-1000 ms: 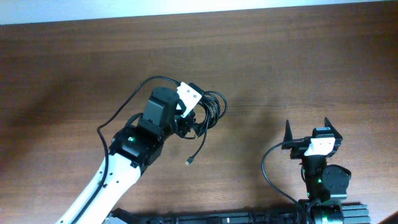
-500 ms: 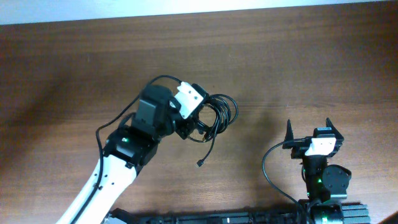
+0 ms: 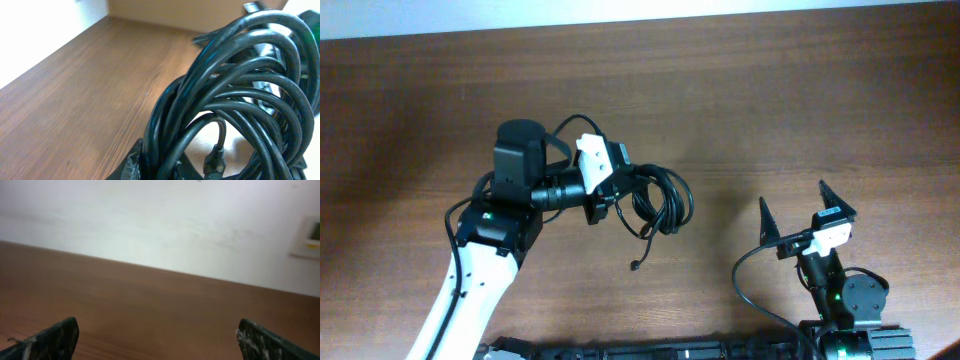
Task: Untangle cables
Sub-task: 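Grasp the cable coil with the left gripper and lift it up, then bring the right gripper toward the lifted coil held by the left gripper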
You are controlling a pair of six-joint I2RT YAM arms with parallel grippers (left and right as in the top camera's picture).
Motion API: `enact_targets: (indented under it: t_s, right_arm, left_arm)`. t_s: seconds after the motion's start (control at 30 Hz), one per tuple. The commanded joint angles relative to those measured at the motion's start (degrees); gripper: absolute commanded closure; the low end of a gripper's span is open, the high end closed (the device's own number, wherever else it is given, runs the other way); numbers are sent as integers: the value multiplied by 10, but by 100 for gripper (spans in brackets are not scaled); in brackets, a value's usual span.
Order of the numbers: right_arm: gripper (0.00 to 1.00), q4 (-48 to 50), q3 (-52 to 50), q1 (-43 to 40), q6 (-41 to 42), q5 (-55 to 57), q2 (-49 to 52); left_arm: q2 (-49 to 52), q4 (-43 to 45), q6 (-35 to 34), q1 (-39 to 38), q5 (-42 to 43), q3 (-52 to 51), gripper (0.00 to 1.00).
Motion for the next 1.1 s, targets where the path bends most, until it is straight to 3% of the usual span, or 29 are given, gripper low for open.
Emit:
enact_targets:
  t_s: [0.0,0.2,0.33,0.53,0.67,0.83,0.97,1.07]
  right_arm:
    - [1,3,17,-3,116,-45,-5]
    - [1,-57,104,-3,152,-45,22]
    - [1,-135,214,-3,151,-50,119]
    - [1,-224,358,-3,151,-155,306]
    - [2,-206,398,-3,152,-305,396]
    - [1,-109,401,-3,163,-498,457]
    - [1,-72,401,-3,163,-572,469]
    - [1,-60,401,-3,162,-605,469]
  left_arm:
    - [-14,3,76,5,113,3,100]
    - [-14,8,160,5,167,3,100]
    - [-14,21,211,5,167,3,100]
    - [-14,94,210,5,126,3,100]
    - [-14,110,224,5,96,3,100]
    - [-13,120,369,5,131,3,100]
    - [-11,129,435,4,169,3,100]
    - [-6,154,444,3,205,3,100]
